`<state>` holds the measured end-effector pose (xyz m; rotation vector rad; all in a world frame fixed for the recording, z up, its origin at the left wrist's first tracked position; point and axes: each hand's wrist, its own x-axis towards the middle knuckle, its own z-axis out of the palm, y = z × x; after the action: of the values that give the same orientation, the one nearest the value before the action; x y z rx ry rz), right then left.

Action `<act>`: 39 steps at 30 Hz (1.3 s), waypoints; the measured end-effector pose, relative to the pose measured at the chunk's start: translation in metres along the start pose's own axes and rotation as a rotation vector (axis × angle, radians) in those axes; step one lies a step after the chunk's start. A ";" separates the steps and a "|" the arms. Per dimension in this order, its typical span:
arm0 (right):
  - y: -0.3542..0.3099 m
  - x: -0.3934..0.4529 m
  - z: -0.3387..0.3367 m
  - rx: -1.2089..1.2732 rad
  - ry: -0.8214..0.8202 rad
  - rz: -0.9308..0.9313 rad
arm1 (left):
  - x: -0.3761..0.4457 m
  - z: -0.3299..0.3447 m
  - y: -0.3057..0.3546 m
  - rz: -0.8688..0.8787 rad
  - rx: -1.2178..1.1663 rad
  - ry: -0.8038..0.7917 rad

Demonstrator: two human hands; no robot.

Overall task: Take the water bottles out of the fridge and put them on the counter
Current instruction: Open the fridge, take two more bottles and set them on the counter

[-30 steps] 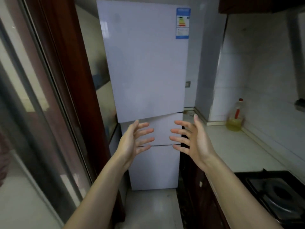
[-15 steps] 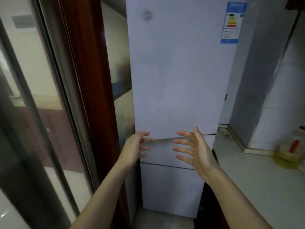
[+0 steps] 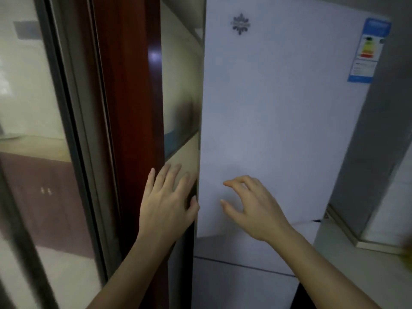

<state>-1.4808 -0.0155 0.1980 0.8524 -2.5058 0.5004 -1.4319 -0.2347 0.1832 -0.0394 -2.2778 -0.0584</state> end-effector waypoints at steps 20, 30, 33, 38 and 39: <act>-0.016 0.110 0.063 -1.033 -0.196 -0.482 | 0.029 0.016 -0.057 0.113 0.223 -0.100; -0.013 0.067 0.038 -0.953 -0.128 -0.523 | 0.007 0.021 -0.045 0.126 0.198 -0.142; -0.011 0.043 0.025 -0.962 -0.123 -0.539 | -0.005 0.019 -0.032 0.144 0.204 -0.168; -0.014 -0.003 0.000 -0.954 -0.101 -0.512 | -0.025 0.006 0.000 0.144 0.161 -0.219; -0.015 -0.014 -0.006 -0.954 -0.105 -0.492 | -0.029 0.004 0.008 0.149 0.155 -0.220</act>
<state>-1.4590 -0.0174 0.1984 1.0093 -2.0925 -0.8487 -1.4158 -0.2270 0.1591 -0.1400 -2.4841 0.2102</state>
